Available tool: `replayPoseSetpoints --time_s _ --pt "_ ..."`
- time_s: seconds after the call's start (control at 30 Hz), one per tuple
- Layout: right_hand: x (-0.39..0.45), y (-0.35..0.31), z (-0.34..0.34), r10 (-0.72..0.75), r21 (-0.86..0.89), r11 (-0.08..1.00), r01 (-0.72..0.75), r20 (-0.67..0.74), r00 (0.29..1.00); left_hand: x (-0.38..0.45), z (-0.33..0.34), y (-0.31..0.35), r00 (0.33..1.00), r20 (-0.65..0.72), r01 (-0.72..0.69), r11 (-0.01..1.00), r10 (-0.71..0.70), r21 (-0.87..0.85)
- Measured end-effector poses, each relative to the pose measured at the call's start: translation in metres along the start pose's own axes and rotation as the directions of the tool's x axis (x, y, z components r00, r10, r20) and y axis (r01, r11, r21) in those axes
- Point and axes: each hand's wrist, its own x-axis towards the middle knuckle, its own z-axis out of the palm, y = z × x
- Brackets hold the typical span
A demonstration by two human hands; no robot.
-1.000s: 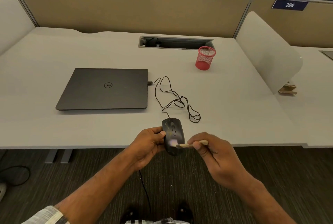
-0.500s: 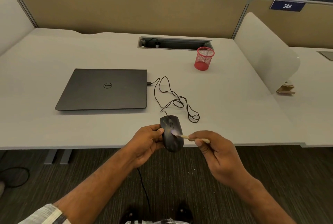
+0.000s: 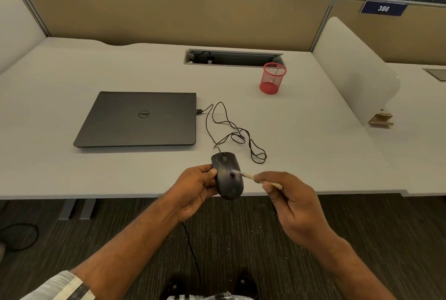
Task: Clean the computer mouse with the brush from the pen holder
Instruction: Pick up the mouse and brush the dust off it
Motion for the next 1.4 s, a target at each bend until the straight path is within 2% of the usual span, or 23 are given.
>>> replayPoseSetpoints --time_s 0.13,0.3,0.47,0.6,0.7,0.83,0.97,1.07,1.17,1.27,1.4 --pt "-0.008 0.003 0.005 -0.037 -0.035 0.999 0.041 0.106 0.994 0.002 0.0 0.002 1.0 -0.005 -0.002 1.0 0.002 -0.02" --pt "-0.009 -0.002 0.0 -0.049 0.006 0.999 0.048 0.148 0.988 0.002 -0.003 0.0 1.0 -0.025 0.004 1.0 -0.005 -0.02" --pt "-0.003 -0.001 -0.008 0.009 0.074 0.997 -0.013 0.053 0.999 0.002 -0.003 0.001 1.0 -0.025 0.004 1.0 -0.005 -0.023" --pt "0.001 0.002 -0.005 0.028 0.043 0.999 -0.027 -0.032 0.999 0.003 -0.002 0.002 1.0 -0.031 0.001 1.0 -0.001 0.006" --pt "-0.002 0.006 0.002 0.033 0.016 0.999 -0.033 0.016 0.999 0.003 -0.002 0.003 0.999 -0.033 0.001 1.0 -0.001 0.01" --pt "-0.01 0.005 0.009 -0.025 -0.008 1.0 0.027 0.127 0.992 0.003 0.0 0.007 1.0 -0.022 -0.011 1.0 0.011 -0.012" --pt "-0.013 -0.001 0.01 -0.052 -0.01 0.998 0.055 0.171 0.984 0.004 0.0 0.006 0.999 -0.036 -0.008 1.0 0.008 0.004" --pt "-0.011 -0.003 0.007 -0.06 0.024 0.998 0.057 0.152 0.986 0.005 0.0 0.006 0.999 -0.05 -0.01 1.0 0.01 0.014" --pt "-0.008 0.0 0.002 -0.054 0.062 0.997 0.05 0.075 0.996 0.005 -0.001 0.007 0.999 -0.033 -0.005 1.0 0.006 0.018" --pt "-0.005 0.005 -0.001 -0.018 0.028 0.999 0.018 0.011 1.0 0.006 0.0 0.007 0.999 -0.04 -0.01 0.999 0.012 0.052" --pt "-0.009 0.01 0.005 0.013 0.007 1.0 -0.013 0.084 0.996 0.007 0.0 0.007 0.999 -0.031 -0.01 1.0 0.011 0.025"
